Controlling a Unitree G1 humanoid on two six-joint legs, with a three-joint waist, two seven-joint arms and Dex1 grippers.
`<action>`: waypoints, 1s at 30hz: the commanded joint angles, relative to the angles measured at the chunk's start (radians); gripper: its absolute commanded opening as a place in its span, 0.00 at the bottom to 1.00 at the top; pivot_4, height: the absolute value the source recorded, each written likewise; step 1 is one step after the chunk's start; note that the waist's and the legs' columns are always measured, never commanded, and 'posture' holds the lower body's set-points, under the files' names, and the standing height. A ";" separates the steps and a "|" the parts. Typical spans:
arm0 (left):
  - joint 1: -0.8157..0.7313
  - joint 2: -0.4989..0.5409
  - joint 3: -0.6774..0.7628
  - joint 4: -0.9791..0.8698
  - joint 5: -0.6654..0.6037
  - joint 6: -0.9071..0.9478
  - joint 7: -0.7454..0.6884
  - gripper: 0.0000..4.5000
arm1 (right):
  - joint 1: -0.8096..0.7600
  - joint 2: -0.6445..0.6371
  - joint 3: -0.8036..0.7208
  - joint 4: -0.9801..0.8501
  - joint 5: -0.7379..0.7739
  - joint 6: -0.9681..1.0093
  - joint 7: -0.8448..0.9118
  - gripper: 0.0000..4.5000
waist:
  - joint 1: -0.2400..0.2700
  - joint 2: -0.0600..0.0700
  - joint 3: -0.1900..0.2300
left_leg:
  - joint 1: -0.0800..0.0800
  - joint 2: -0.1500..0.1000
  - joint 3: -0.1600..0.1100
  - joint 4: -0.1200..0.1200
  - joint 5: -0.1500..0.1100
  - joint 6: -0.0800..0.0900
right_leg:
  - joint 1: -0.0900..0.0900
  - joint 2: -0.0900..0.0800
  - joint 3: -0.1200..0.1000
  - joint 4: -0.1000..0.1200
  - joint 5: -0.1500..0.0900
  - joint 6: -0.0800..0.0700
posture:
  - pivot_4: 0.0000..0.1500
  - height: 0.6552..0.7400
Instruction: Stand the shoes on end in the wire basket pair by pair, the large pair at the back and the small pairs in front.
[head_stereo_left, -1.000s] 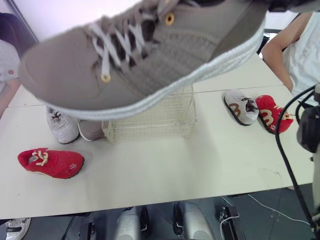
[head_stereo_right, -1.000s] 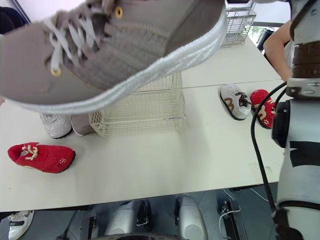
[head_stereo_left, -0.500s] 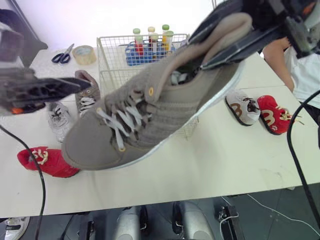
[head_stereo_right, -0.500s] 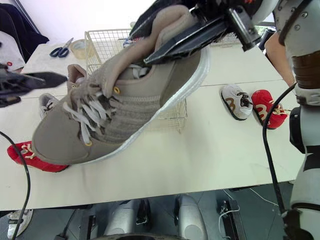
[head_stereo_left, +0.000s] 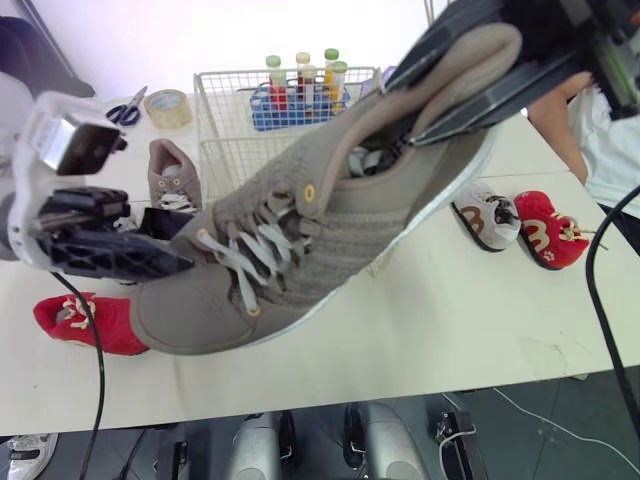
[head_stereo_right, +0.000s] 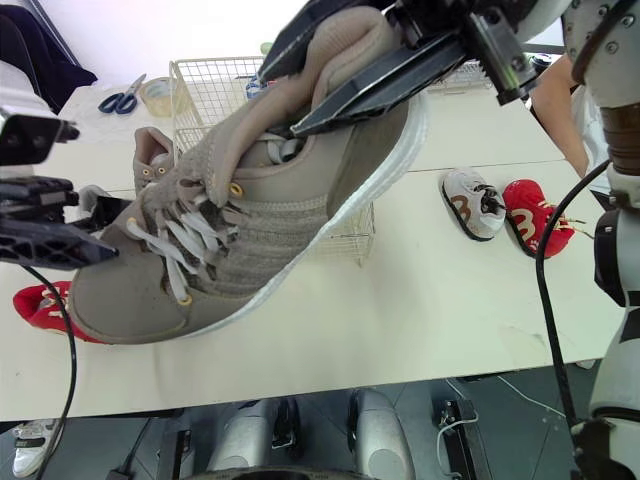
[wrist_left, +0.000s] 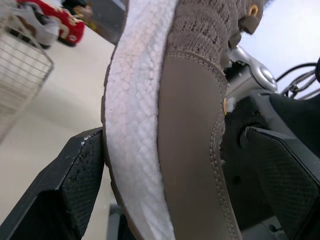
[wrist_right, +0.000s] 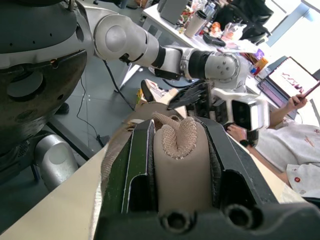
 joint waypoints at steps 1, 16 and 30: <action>0.009 -0.026 0.032 -0.067 -0.042 0.004 0.017 1.00 | -0.053 -0.002 -0.018 0.012 0.022 -0.032 0.002 0.25 | 0.001 0.000 0.000 | 0.000 0.000 0.000 0.000 0.000 0.000 | 0.000 0.000 0.000 0.000 0.000 0.000 | 1.00 1.00; -0.007 -0.129 0.088 -0.065 -0.119 -0.005 0.179 0.21 | -0.037 -0.020 -0.014 0.028 -0.025 -0.013 0.002 0.24 | 0.004 0.000 0.000 | 0.000 0.000 -0.001 0.001 0.000 0.000 | 0.000 0.000 0.000 0.001 0.000 0.000 | 1.00 1.00; 0.323 -0.349 0.377 -0.260 -0.423 -0.386 0.758 0.21 | 0.201 0.014 -0.482 0.306 -0.226 0.460 -0.300 0.99 | 0.025 -0.001 -0.001 | 0.003 -0.002 -0.005 0.002 0.000 0.000 | 0.006 -0.005 -0.002 0.000 0.000 0.000 | 1.00 1.00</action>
